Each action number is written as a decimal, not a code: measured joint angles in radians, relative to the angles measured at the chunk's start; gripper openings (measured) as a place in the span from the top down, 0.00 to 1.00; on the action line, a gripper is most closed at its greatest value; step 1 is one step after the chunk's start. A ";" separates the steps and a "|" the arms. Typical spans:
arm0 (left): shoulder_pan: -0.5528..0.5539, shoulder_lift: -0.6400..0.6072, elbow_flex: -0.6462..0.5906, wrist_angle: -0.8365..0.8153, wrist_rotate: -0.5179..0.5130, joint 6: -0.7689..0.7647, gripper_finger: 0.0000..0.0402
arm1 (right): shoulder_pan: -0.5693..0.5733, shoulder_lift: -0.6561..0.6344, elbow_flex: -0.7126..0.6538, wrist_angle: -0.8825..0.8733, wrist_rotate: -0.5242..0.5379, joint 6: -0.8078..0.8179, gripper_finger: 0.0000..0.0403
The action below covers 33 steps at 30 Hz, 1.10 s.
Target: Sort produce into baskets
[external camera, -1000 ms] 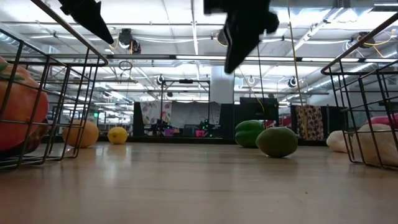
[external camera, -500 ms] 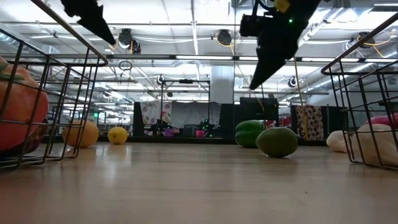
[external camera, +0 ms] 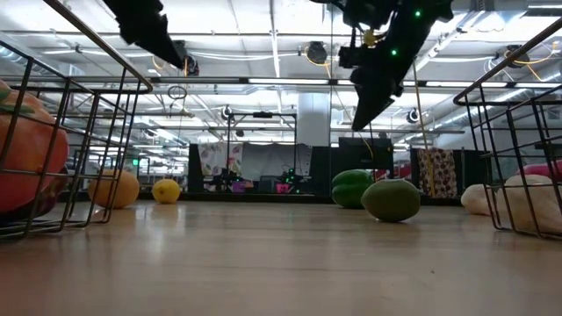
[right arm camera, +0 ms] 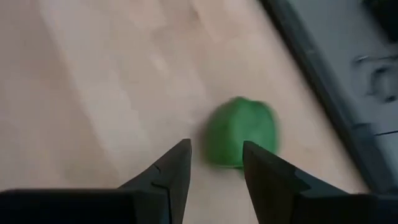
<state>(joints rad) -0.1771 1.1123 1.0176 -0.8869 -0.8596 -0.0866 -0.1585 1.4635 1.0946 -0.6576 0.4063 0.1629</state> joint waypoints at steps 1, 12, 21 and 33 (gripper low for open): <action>0.000 -0.001 0.000 -0.015 -0.003 0.017 0.85 | 0.000 0.000 0.000 0.007 -0.032 0.032 0.66; -0.002 -0.006 0.000 0.015 0.007 -0.004 0.85 | 0.002 0.000 0.000 -0.003 -0.125 0.051 0.63; -0.001 -0.006 0.000 0.052 0.034 -0.011 0.85 | -0.212 0.000 0.000 -0.166 -0.242 0.033 0.61; -0.001 -0.006 0.000 0.036 0.123 -0.012 0.85 | -0.293 0.025 0.000 -0.148 -0.279 -0.125 0.60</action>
<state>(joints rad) -0.1782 1.1065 1.0172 -0.8507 -0.7368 -0.0986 -0.4519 1.4886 1.0950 -0.8055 0.1276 0.0384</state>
